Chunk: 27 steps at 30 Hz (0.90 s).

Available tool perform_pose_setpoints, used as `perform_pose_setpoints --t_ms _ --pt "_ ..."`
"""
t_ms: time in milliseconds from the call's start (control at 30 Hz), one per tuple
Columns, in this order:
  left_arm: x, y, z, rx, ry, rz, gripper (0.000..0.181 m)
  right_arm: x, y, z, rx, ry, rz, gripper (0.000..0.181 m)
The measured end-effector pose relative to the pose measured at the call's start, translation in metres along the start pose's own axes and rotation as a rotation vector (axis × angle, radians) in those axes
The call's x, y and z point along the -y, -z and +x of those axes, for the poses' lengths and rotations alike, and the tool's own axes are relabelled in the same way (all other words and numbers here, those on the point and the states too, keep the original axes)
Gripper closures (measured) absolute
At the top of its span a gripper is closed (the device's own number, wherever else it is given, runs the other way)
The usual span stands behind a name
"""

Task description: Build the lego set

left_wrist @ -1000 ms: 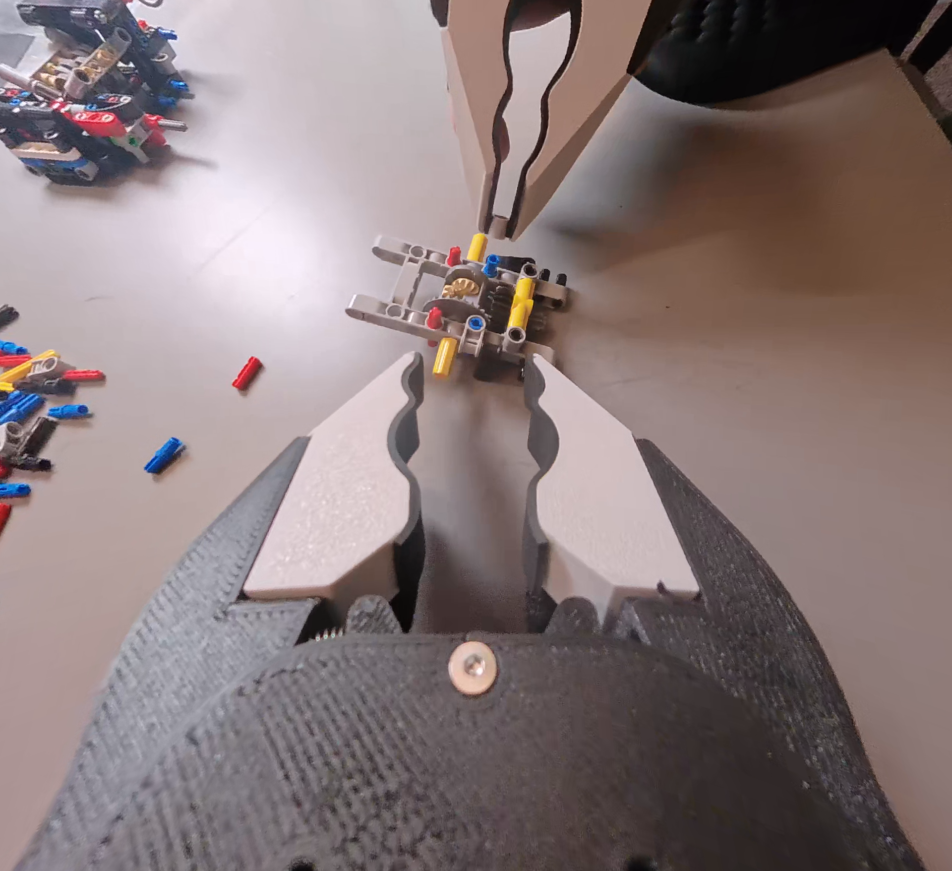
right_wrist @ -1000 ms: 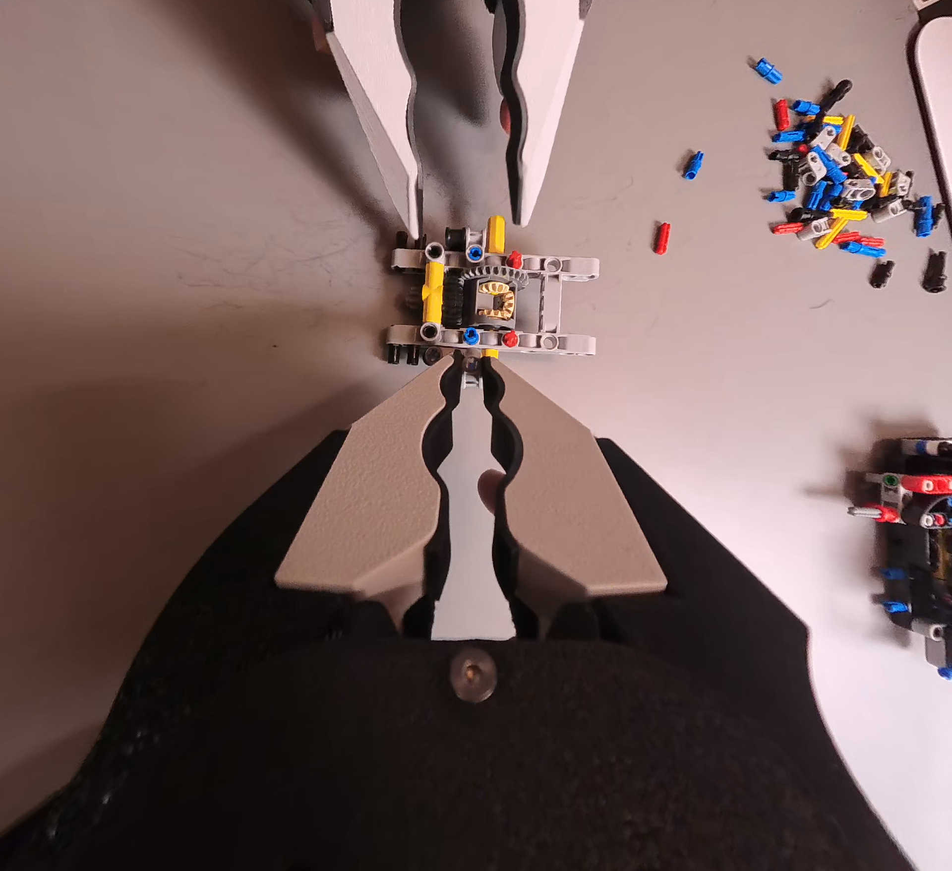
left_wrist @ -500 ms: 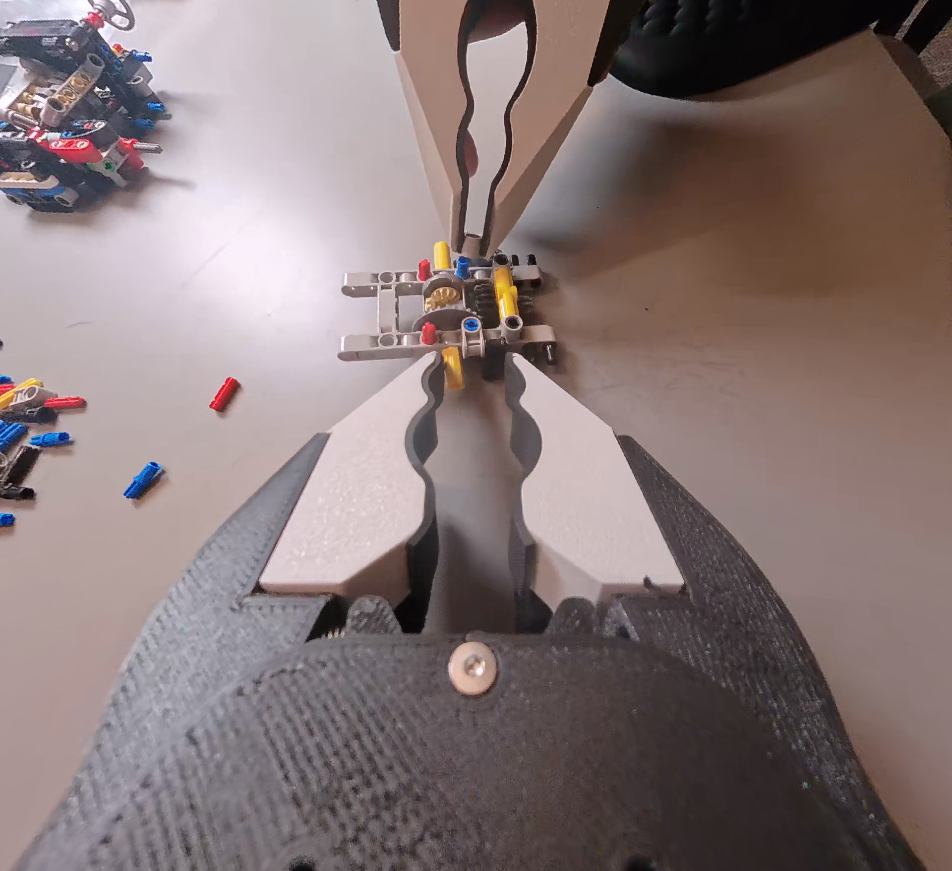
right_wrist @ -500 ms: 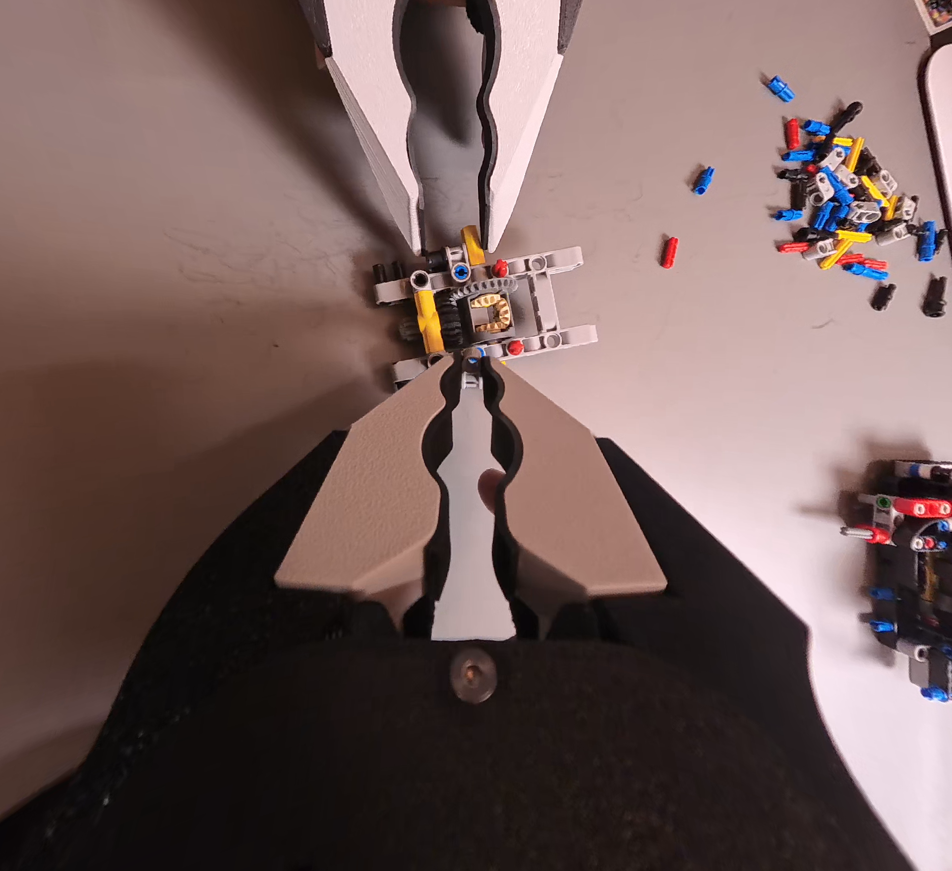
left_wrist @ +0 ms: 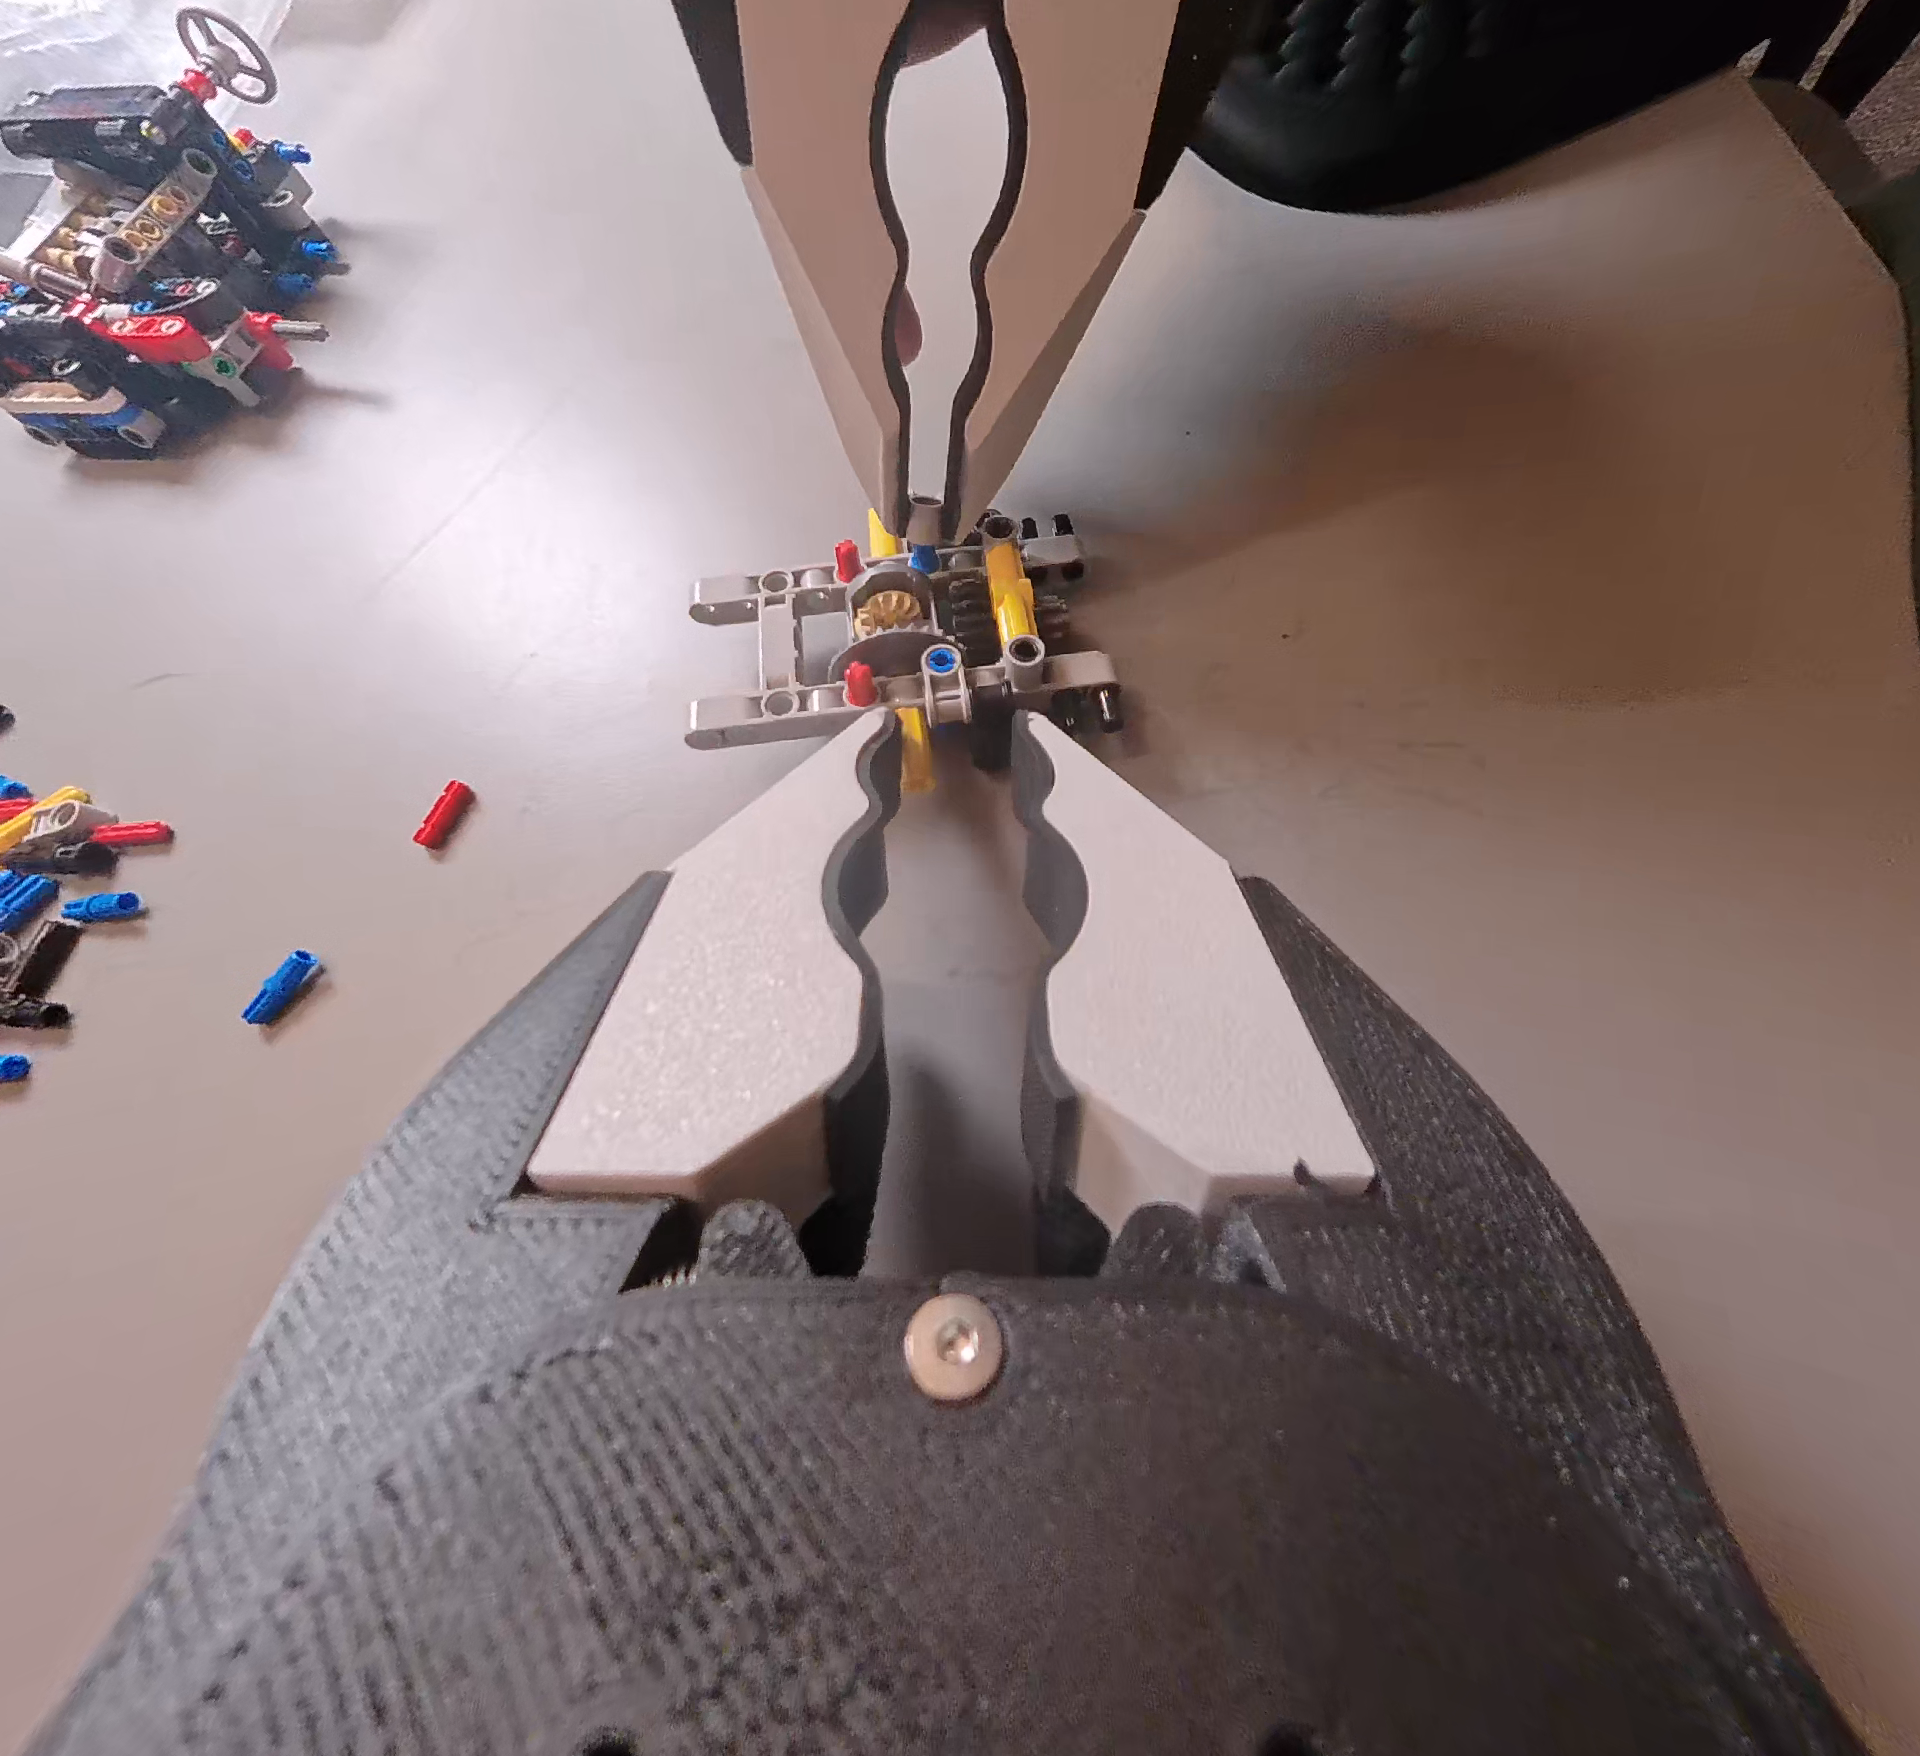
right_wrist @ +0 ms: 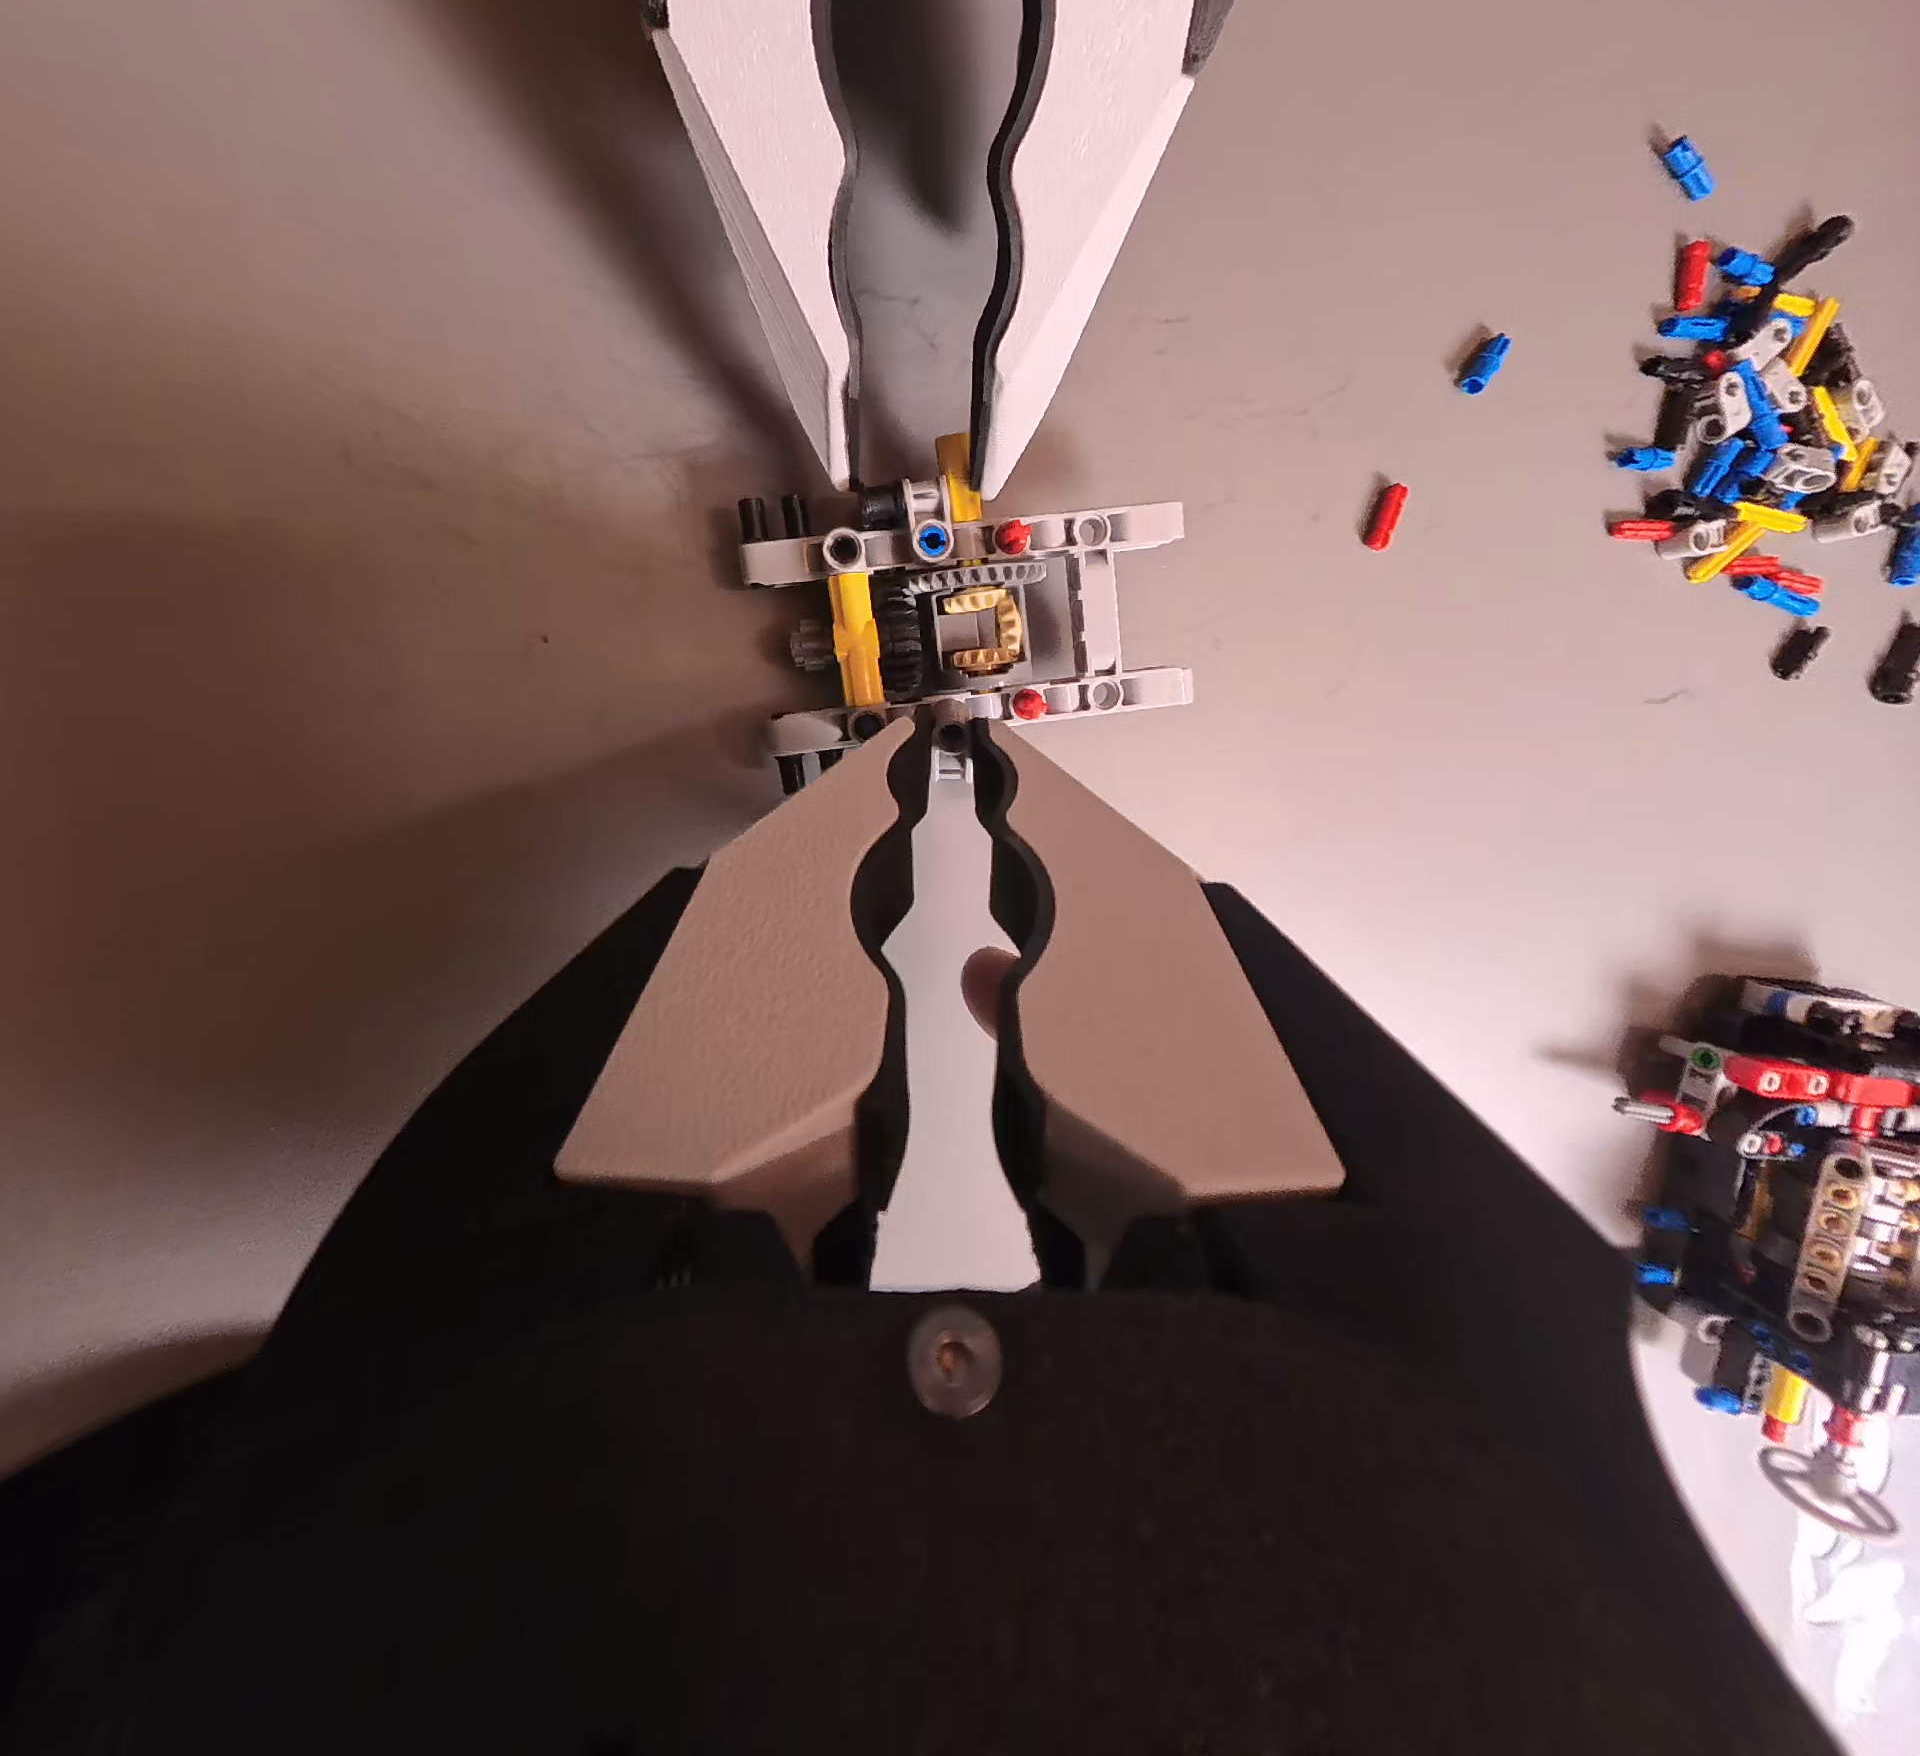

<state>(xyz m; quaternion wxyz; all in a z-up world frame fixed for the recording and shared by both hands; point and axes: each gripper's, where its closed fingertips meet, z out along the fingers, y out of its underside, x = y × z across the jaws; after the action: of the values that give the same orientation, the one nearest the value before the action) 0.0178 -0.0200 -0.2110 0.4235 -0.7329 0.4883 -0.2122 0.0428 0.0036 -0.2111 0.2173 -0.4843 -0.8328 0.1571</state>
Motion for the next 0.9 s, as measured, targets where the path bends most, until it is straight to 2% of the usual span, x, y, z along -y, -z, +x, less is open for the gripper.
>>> perform_pose_setpoints --t_ms 233,367,633,733,900 --pt "0.002 0.0 0.003 -0.008 -0.002 0.008 0.167 0.0 -0.001 0.001 0.064 0.091 -0.108 0.175" --pt "0.008 0.007 0.002 -0.03 0.053 0.059 0.166 0.0 -0.001 0.0 0.113 0.088 -0.123 0.175" --pt "-0.005 0.005 -0.002 -0.031 0.1 -0.013 0.157 0.0 -0.002 0.0 0.145 0.113 -0.176 0.175" --pt "-0.011 -0.001 0.001 -0.017 0.061 -0.063 0.162 0.002 -0.004 0.0 0.154 0.135 -0.204 0.175" --pt "-0.01 -0.003 0.0 0.009 0.048 -0.071 0.173 0.0 -0.007 0.004 0.161 0.185 -0.277 0.176"
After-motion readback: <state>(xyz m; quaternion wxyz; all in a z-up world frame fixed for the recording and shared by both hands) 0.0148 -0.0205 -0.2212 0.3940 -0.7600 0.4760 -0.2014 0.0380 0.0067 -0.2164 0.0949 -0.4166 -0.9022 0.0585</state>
